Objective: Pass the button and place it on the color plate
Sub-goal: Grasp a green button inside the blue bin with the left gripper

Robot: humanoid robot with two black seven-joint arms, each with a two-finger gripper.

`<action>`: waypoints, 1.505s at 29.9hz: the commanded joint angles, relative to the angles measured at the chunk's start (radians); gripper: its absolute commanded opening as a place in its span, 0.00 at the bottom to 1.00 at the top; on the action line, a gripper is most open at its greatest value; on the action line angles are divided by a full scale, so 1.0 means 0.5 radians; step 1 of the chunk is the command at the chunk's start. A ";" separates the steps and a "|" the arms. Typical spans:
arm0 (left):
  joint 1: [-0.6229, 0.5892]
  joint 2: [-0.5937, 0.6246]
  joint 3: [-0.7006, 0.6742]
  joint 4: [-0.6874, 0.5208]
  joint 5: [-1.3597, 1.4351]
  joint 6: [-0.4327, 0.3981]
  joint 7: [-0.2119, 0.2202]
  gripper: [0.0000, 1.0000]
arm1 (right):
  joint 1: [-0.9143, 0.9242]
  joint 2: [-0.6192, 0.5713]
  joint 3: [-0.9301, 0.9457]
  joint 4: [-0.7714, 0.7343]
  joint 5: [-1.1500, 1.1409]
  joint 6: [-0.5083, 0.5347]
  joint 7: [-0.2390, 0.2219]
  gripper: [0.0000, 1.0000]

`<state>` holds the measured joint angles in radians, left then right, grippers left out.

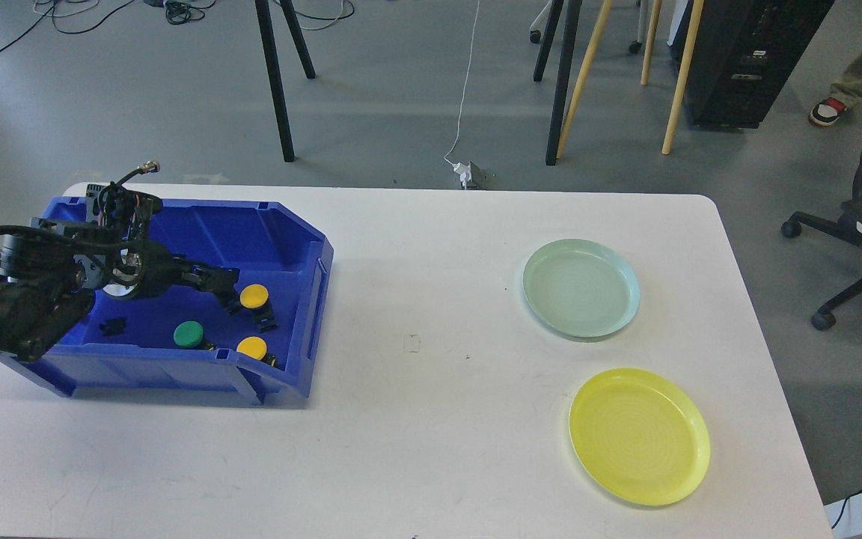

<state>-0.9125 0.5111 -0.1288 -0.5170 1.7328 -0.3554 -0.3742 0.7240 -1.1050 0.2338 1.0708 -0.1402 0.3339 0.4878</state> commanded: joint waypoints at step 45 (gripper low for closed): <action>-0.019 0.226 0.028 -0.263 -0.002 -0.096 -0.086 0.36 | 0.043 0.142 -0.007 -0.034 -0.167 -0.100 -0.046 1.00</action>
<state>-0.9206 0.5711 -0.1082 -0.5866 1.7321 -0.3922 -0.4148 0.7373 -1.0602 0.2323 1.0607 -0.1977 0.3033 0.4747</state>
